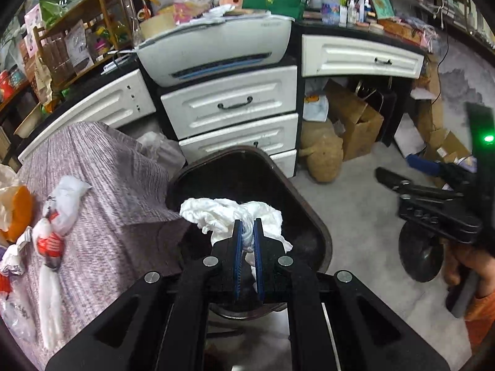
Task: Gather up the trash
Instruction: 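Open the left tool over the bin while the right tool releases its tissue, then move both tools back over the table toward the remaining trash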
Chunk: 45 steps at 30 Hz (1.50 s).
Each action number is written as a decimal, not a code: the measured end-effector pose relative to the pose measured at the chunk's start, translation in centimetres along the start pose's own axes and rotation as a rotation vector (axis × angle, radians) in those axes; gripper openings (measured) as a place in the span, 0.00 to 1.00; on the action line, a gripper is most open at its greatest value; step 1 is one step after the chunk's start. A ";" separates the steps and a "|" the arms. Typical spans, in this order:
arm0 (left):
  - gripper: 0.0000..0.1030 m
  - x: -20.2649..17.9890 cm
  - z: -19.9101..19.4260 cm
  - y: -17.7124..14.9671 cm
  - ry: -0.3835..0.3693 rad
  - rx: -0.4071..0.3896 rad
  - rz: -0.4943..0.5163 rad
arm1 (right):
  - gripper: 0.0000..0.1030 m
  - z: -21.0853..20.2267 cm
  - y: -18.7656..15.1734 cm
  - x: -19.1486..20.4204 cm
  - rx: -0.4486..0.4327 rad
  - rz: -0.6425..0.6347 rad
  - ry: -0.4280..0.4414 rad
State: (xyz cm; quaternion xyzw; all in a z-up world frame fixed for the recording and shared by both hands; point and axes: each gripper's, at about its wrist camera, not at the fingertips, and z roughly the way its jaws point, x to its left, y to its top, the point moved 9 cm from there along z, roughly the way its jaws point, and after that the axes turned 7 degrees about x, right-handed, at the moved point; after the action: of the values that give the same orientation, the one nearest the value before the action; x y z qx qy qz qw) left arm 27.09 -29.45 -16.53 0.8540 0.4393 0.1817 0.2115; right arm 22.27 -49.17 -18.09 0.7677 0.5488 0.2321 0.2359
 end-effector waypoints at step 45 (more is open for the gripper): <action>0.95 -3.1 -8.1 -1.6 0.005 -0.171 0.052 | 0.81 -2.3 0.9 1.6 -0.033 0.018 0.085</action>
State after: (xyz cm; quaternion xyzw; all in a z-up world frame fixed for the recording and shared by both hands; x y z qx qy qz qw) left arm 20.28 -29.50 -10.92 0.8436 0.4003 0.2261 0.2776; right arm 21.99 -47.61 -15.60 0.7581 0.5476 0.2754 0.2228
